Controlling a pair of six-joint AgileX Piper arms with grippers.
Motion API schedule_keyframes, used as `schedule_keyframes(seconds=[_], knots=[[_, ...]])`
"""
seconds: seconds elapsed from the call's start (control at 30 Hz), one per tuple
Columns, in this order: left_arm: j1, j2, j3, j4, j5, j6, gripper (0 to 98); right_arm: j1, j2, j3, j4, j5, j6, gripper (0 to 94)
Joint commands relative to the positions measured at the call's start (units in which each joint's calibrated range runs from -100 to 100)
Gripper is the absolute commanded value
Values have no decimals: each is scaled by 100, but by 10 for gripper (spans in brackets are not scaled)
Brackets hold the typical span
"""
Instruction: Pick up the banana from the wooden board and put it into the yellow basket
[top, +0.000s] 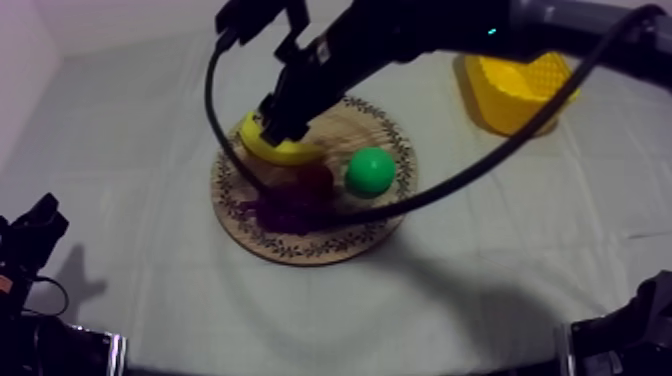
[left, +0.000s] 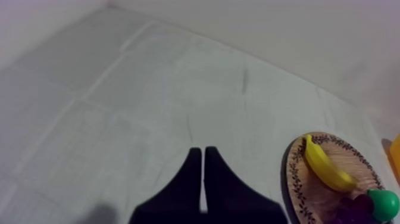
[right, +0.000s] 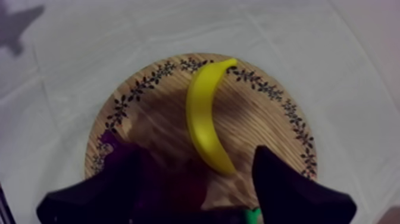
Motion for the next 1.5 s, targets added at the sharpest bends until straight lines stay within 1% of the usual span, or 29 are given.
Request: schedule_keyframes(seconds=[0.0,0.13,0.5,0.87,1.13,1.23,1.47], knots=[[2,-5,-1,3,-1,0,1,-37,393,-112,122,-21,-118,507],[2,-5,-1,3,-1,2,1,-80,909,-438,243,-55,-239,510],[2,-5,-1,3,-1,-1,1,-83,2132,-1749,469,317,-342,481],[2,-5,-1,3,-1,2,1,-49,2698,-2080,691,283,-418,432],[2,-5,-1,3,-1,1,1,-13,2855,-2096,761,128,-396,291],[2,-5,-1,3,-1,2,1,-7,2894,-2141,811,131,-437,254],[2,-5,-1,3,-1,0,1,30,2663,-2145,745,219,-321,200]])
